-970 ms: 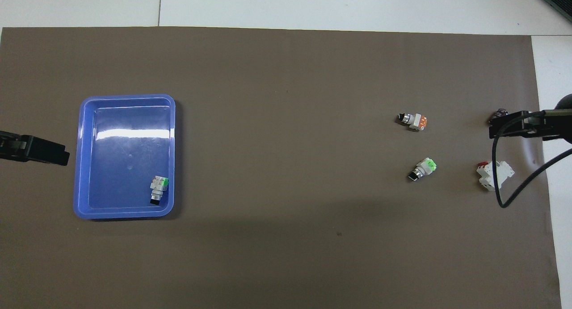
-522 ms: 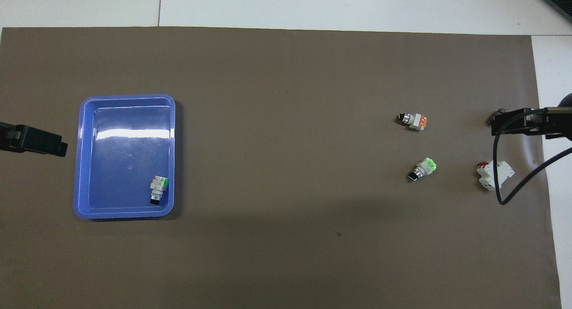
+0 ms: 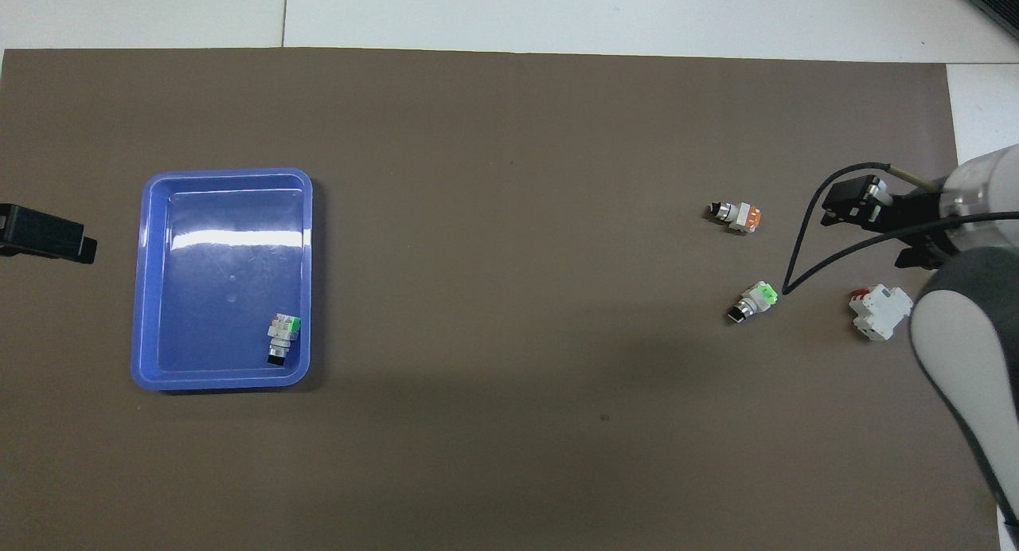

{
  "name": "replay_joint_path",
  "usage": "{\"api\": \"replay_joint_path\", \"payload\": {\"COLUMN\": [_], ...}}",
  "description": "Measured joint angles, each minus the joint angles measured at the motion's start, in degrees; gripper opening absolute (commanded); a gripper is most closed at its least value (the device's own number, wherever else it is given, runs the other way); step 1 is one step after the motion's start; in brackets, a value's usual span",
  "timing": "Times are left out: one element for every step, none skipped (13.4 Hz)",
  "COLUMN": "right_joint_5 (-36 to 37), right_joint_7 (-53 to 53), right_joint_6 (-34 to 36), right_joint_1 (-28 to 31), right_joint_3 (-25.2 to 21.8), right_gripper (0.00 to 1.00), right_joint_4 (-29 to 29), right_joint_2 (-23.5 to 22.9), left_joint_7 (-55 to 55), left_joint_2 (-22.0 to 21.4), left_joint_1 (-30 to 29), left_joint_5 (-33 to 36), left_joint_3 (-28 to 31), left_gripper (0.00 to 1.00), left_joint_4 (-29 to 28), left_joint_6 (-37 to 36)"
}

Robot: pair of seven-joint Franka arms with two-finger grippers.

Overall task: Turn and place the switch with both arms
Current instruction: 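Reach the right gripper down and grasp the green-topped switch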

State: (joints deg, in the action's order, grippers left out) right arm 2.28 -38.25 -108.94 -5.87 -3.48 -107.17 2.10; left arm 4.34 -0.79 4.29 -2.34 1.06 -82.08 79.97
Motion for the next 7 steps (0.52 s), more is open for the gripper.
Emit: {"api": "replay_joint_path", "payload": {"right_joint_5": [0.00,0.00,0.00,0.00,0.00,0.00,0.00], "right_joint_7": [-5.17,-9.69,-12.66,-14.08,-14.45,-14.46,-14.46], "right_joint_6": [-2.91,-4.76,-5.61,-6.83,-9.72,-14.01,-17.63], "right_joint_1": [-0.77,-1.31,-1.49,-1.38,-1.01,-0.28,0.42], "right_joint_3": [0.03,0.06,0.09,0.06,-0.07,-0.16,-0.20], "right_gripper": [1.00,1.00,1.00,1.00,1.00,1.00,1.00], "right_joint_4": [-2.14,-3.41,-4.39,-5.88,-8.08,-11.04,-13.70], "right_joint_2": [-1.14,-2.65,-4.07,-5.14,-5.72,-5.96,-6.01], "left_joint_7": [0.00,0.00,0.00,0.00,0.00,0.00,0.00], "left_joint_2": [0.00,0.00,0.00,-0.01,-0.01,-0.01,-0.01], "left_joint_1": [-0.04,-0.09,-0.12,-0.16,-0.17,-0.17,-0.14], "left_joint_5": [0.00,0.01,0.01,0.01,0.01,0.01,0.00], "left_joint_3": [0.08,0.32,0.61,0.84,1.00,1.02,0.97], "left_gripper": [1.00,1.00,1.00,1.00,1.00,1.00,1.00], "left_joint_4": [0.04,0.07,0.09,0.09,0.06,0.01,-0.03], "left_joint_6": [0.00,0.00,0.00,0.00,0.05,0.06,0.05]}}
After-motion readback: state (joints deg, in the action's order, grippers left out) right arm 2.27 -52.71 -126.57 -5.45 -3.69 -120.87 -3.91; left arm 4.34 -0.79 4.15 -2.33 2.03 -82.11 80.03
